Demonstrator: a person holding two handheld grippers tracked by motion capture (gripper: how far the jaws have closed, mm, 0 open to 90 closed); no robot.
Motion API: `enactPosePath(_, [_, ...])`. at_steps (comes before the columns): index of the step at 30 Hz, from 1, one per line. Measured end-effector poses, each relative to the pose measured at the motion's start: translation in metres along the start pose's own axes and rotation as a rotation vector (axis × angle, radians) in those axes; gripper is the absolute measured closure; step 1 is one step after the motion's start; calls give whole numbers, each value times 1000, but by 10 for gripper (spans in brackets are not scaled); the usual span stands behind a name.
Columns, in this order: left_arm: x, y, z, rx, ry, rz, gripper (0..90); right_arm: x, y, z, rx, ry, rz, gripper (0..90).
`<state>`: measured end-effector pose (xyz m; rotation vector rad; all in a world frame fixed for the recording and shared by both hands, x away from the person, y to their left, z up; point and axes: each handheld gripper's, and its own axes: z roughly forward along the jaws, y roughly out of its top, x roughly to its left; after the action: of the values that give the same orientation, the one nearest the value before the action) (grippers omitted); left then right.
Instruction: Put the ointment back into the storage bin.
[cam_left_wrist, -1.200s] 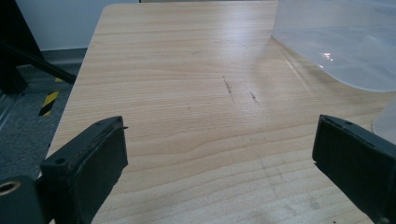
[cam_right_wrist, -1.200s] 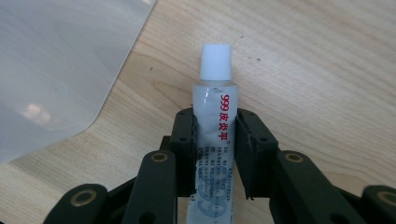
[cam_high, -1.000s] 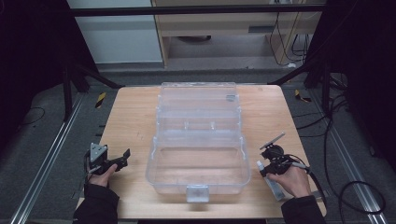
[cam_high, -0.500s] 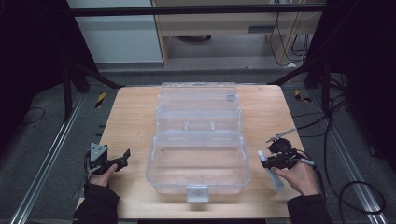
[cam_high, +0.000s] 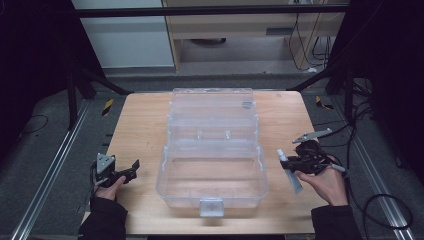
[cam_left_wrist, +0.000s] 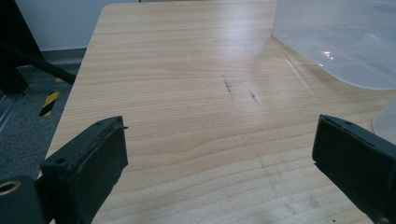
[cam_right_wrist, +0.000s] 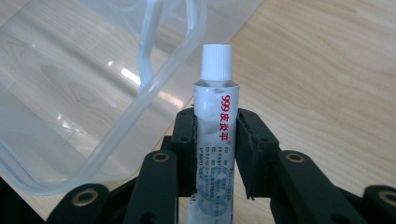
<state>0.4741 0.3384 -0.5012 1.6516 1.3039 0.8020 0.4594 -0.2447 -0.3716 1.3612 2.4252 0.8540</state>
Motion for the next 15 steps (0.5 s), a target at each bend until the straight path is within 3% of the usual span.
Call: enactPosePath(15, [0, 0, 0, 1, -1, 2, 27, 8, 31, -23, -74, 53, -140, 700])
